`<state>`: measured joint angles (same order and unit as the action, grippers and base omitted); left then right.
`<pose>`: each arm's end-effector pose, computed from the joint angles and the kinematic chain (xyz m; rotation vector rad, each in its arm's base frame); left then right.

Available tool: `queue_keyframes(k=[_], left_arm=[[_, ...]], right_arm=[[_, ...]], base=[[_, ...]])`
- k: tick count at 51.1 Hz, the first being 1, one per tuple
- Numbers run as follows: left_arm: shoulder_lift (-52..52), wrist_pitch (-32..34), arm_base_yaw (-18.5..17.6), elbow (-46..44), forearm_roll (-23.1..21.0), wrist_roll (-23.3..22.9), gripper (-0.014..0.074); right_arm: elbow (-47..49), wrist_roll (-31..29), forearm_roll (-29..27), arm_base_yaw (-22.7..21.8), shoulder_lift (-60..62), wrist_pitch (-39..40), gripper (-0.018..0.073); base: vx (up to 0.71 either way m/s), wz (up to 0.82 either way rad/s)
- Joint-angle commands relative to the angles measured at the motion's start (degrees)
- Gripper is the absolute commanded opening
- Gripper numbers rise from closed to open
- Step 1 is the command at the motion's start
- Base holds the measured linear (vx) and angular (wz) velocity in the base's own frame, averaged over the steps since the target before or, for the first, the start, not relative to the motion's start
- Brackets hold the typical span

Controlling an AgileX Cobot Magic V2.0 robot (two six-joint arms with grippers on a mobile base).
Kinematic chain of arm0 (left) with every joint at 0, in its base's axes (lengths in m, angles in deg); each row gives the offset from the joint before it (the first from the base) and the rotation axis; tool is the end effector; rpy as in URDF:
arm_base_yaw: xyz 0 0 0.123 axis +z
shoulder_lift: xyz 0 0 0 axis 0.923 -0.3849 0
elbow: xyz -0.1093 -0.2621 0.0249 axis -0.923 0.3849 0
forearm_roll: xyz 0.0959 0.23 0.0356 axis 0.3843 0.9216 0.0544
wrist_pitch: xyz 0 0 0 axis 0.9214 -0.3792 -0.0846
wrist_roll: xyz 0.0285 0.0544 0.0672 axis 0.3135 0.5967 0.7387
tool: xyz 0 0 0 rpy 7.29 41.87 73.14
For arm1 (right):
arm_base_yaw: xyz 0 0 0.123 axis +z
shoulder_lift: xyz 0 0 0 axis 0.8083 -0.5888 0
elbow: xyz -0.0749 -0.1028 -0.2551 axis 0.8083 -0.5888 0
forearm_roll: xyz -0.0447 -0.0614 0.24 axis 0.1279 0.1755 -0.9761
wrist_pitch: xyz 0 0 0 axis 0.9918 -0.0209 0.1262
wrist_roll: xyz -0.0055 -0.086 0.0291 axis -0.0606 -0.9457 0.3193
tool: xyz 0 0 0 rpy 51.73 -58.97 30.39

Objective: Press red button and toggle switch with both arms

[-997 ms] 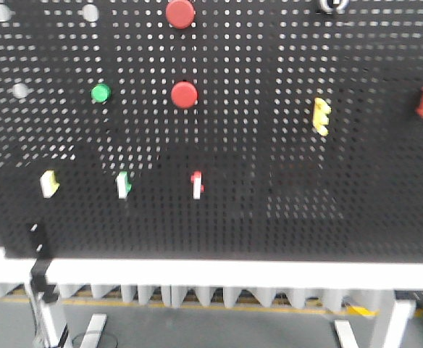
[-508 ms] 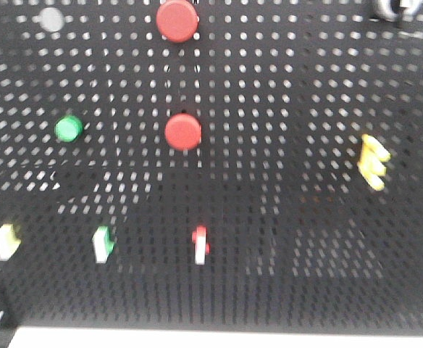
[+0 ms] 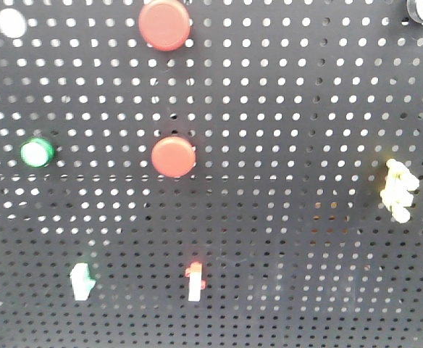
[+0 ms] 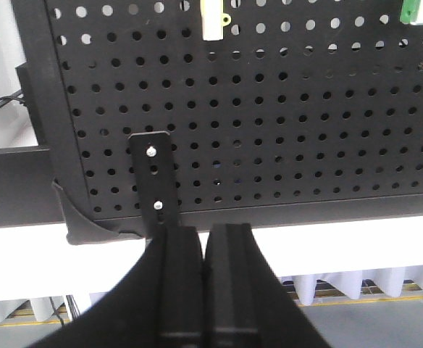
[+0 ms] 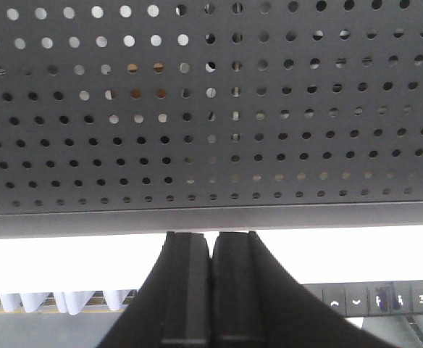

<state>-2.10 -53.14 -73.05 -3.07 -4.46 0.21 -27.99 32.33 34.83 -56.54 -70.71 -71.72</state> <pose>0.0562 -0.0054 0.1911 0.1017 1.6437 -0.0555 0.0562 -0.0024 0.1865 0.0378 1.6911 -0.0313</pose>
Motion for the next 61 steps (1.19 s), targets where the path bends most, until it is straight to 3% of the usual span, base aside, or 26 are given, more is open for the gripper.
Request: queue_keyframes(k=[1, 17, 22, 31, 34, 36, 39, 47, 61], left_arm=[[0.92, 4.81, -0.17, 1.97, -0.04, -0.24, 0.0001], [0.92, 5.18, -0.17, 1.97, -0.04, -0.24, 0.0001], [0.92, 7.85, -0.17, 1.97, -0.10, -0.24, 0.0001], [0.92, 24.19, -0.17, 1.08, -0.10, -0.13, 0.0001], [0.92, 31.30, -0.17, -0.35, -0.10, -0.13, 0.0001], [0.86, 32.47, -0.17, -1.61, -0.10, -0.13, 0.0001], [0.62, 31.08, -0.17, -4.76, -0.10, -0.13, 0.0001], [-4.69, 19.67, -0.17, -19.00, -0.10, 0.02, 0.0001], [-27.13, 10.89, -0.17, -46.73, -0.40, 0.90, 0.0001]], right_arm=[[-0.66, -0.22, 0.21, -0.40, 0.96, 4.58, -0.0003], [-0.66, -0.22, 0.21, -0.40, 0.96, 4.69, -0.0003], [-0.66, -0.22, 0.21, -0.40, 0.96, 8.04, -0.0003], [0.29, 0.61, -0.40, -0.40, 0.96, 23.33, -0.0003], [2.69, 1.98, -1.11, -0.40, 0.96, 24.87, -0.0003], [4.97, 2.72, -1.12, -0.40, 0.81, 24.08, -0.0003], [9.10, 2.99, -1.12, -0.40, 0.21, 21.59, -0.0003], [24.51, 1.47, 0.36, -0.40, -6.30, 13.10, -0.0003], [50.39, -0.49, -0.41, -0.40, -24.90, 0.91, -0.0003]], base=[[0.03, -0.03], [0.01, -0.01], [0.00, 0.00], [0.00, 0.00], [0.00, 0.00], [0.00, 0.00], [0.00, 0.00], [0.00, 0.00], [0.00, 0.00]])
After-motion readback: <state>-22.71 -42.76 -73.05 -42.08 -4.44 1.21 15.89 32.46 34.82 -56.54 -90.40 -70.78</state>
